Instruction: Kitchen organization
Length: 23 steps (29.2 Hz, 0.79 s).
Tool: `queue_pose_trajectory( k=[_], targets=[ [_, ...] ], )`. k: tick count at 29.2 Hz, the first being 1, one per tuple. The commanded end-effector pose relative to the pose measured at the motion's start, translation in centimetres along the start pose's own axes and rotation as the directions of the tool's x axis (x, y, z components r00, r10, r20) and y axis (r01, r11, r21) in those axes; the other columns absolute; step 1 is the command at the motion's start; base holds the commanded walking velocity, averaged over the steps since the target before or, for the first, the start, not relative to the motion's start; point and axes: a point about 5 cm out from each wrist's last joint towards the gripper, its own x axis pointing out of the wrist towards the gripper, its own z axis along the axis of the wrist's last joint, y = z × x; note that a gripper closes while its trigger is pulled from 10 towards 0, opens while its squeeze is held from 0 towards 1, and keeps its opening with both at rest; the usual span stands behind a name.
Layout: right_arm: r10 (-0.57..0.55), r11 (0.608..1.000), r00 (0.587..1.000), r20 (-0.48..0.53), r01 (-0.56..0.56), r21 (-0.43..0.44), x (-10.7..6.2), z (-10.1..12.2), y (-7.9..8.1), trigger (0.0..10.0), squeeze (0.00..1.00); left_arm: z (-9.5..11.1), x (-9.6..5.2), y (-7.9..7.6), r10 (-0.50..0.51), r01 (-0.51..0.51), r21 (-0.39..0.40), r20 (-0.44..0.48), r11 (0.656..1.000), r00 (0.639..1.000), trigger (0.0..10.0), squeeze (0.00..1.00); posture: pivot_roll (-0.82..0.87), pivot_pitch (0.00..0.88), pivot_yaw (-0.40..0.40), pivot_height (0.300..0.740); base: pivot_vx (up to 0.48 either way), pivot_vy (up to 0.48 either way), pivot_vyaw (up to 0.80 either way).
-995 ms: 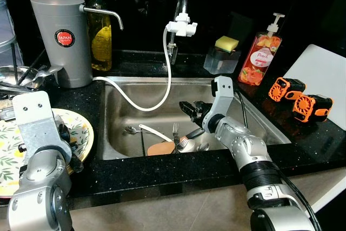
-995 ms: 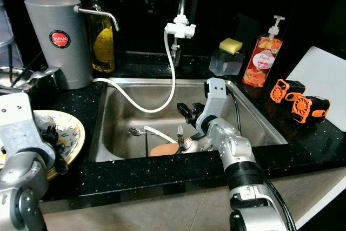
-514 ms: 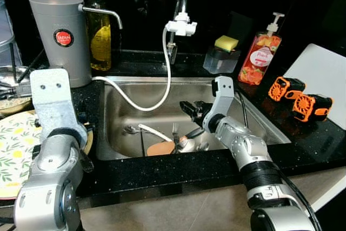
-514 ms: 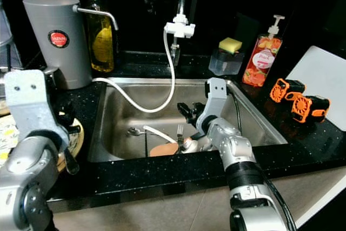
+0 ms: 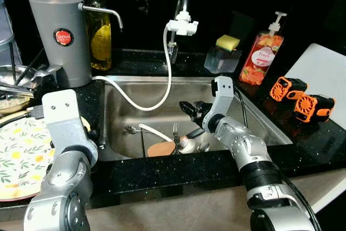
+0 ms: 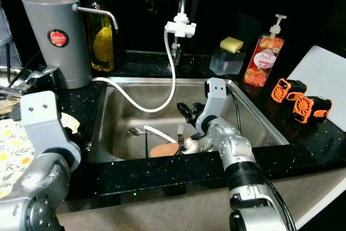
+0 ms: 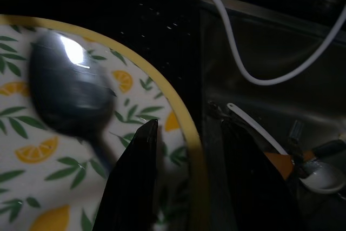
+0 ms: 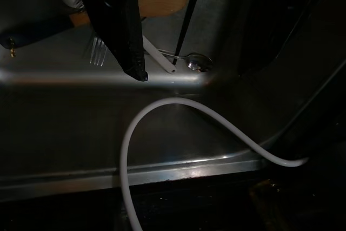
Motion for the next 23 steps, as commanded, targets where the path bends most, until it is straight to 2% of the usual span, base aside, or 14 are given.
queue_pose_trajectory(
  k=[1, 7, 14, 17, 18, 20, 22, 23],
  targets=[
    [-0.014, 1.0, 1.0, -0.008, 0.014, -0.002, -0.2, -0.1, -0.5, 10.0, 0.0, -0.9, -0.2, -0.1, -0.002, 0.001, -0.014, -0.055, 1.0, 0.998, 10.0, 0.0, 0.26, 0.097, -0.123, 0.74, 0.0, 0.0, 0.0],
    [-0.011, 1.0, 1.0, -0.009, 0.011, 0.001, -0.2, -0.1, -0.4, 10.0, 0.0, -0.7, -0.2, 0.6, 0.038, -0.038, -0.005, -0.041, 0.999, 0.998, 10.0, 0.0, 0.26, 0.098, -0.124, 0.74, 0.0, 0.0, 0.0],
    [-0.008, 1.0, 1.0, -0.008, 0.008, 0.004, -0.1, -0.2, -0.4, 10.0, 0.0, 0.8, 0.0, 2.1, 0.092, -0.095, 0.059, 0.051, 0.994, 0.994, 10.0, 0.0, 0.27, 0.096, -0.129, 0.74, 0.0, 0.0, 0.0],
    [-0.008, 1.0, 1.0, -0.009, 0.008, 0.003, -0.1, -0.2, -0.4, 10.0, 0.0, 1.6, 0.2, 2.3, 0.092, -0.1, 0.073, 0.098, 0.992, 0.991, 10.0, 0.0, 0.27, 0.095, -0.131, 0.74, 0.0, 0.0, 0.0],
    [-0.007, 1.0, 1.0, -0.009, 0.007, 0.002, -0.1, -0.2, -0.4, 10.0, 0.0, 2.2, 0.1, 2.0, 0.069, -0.08, 0.088, 0.128, 0.993, 0.989, 10.0, 0.0, 0.27, 0.095, -0.131, 0.74, 0.0, 0.0, 0.0],
    [-0.006, 1.0, 1.0, -0.01, 0.006, -0.001, 0.0, -0.2, -0.4, 10.0, 0.0, 3.3, -0.2, 0.4, -0.037, 0.001, 0.181, 0.196, 0.984, 0.98, 10.0, 0.0, 0.27, 0.095, -0.133, 0.74, 0.0, 0.0, 0.0],
    [-0.004, 1.0, 1.0, -0.01, 0.004, -0.004, 0.0, -0.1, -0.3, 10.0, 0.0, 3.4, -0.6, -0.6, -0.112, 0.058, 0.252, 0.205, 0.966, 0.972, 10.0, 0.0, 0.27, 0.095, -0.133, 0.74, 0.0, 0.0, 0.0],
    [-0.003, 1.0, 1.0, -0.01, 0.003, -0.005, 0.0, -0.1, -0.3, 10.0, 0.0, 3.3, -0.6, -0.7, -0.118, 0.063, 0.259, 0.203, 0.964, 0.972, 10.0, 0.0, 0.27, 0.095, -0.133, 0.74, 0.0, 0.0, 0.0]
  ],
)
